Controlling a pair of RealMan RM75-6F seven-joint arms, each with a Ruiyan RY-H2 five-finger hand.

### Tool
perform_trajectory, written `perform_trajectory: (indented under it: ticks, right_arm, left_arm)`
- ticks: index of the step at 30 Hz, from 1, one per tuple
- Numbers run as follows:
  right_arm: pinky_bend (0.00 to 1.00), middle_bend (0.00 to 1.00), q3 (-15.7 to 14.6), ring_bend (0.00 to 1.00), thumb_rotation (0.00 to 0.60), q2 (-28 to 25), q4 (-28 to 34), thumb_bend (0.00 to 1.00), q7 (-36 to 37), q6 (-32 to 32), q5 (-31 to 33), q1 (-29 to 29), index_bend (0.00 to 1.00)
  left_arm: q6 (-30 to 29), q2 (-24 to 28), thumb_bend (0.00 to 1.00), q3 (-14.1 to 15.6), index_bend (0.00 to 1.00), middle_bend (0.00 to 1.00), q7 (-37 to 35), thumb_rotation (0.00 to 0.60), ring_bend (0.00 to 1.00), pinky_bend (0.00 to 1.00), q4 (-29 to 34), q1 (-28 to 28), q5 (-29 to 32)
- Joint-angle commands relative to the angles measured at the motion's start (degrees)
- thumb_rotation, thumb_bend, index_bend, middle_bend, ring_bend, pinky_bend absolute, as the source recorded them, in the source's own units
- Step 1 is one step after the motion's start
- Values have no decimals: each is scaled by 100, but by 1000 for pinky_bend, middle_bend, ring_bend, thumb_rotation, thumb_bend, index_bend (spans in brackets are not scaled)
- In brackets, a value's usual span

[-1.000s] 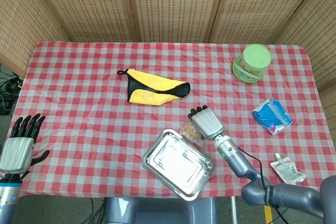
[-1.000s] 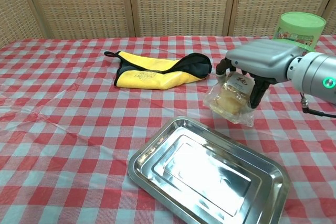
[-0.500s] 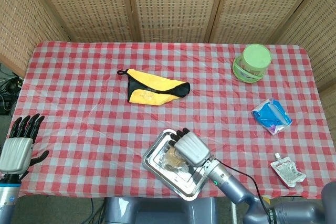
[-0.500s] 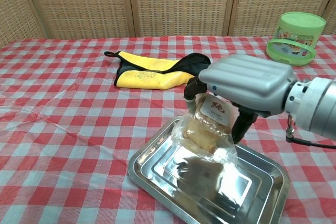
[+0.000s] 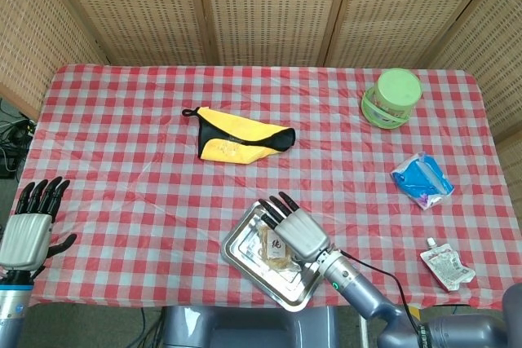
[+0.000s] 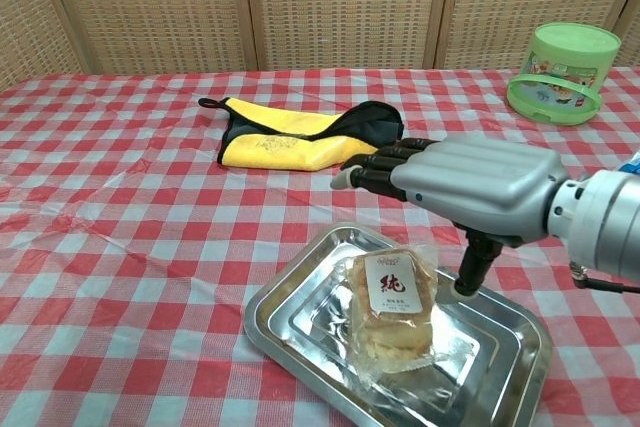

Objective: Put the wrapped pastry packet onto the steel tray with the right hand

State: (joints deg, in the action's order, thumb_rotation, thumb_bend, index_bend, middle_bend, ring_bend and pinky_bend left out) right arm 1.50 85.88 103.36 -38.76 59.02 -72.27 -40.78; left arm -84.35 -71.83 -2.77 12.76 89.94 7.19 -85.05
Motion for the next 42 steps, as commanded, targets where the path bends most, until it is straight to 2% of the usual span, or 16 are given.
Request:
perform_trajectory:
  ticks: [1, 7, 9, 13, 17, 22, 31, 36, 42]
  right_arm:
    - [0, 0, 40, 0, 600, -72, 209, 88, -377, -59, 415, -24, 30]
    - [0, 0, 95, 0, 600, -92, 320, 88, -852, 228, 714, 1, 24]
    - [0, 0, 165, 0, 600, -141, 321, 88, -1153, 502, 797, 32, 24]
    - [0, 0, 406, 0, 600, -224, 388, 88, -1788, 1067, 1276, 96, 20]
    - [0, 0, 613, 0, 600, -423, 469, 88, -1765, 1263, 1655, 151, 19]
    - [0, 0, 510, 0, 600, -584, 130, 87, -1047, 1376, 1156, 371, 19]
    - [0, 0, -143, 0, 600, -615, -1000, 87, 1349, 2427, -539, 1466, 19]
    - [0, 0, -373, 0, 600, -561, -1523, 88, 2024, 3047, -1050, 1999, 19]
    - [0, 0, -450, 0, 600, -606, -1703, 88, 2344, 3374, -1226, 2373, 10]
  left_arm:
    - [-3, -2, 175, 3, 0, 0, 14, 600, 0, 0, 7, 0, -2]
    - [-11, 4, 175, -3, 0, 0, 9, 600, 0, 0, 14, -8, 20]
    - [-1, -1, 175, -6, 0, 0, 18, 600, 0, 0, 8, -3, 28]
    - [13, -11, 175, -1, 0, 0, 30, 600, 0, 0, 1, 6, 27]
    - [-14, -11, 175, 0, 0, 0, 27, 600, 0, 0, 10, -1, 10]
    - [-19, -11, 175, -13, 0, 0, 14, 600, 0, 0, 2, 2, 21]
    - [-124, -73, 175, 7, 0, 0, 20, 600, 0, 0, -44, -14, -93]
    - [-154, -60, 175, 16, 0, 0, -34, 600, 0, 0, -42, -28, -122]
    - [-233, -60, 175, 18, 0, 0, -97, 600, 0, 0, -57, -40, -203]
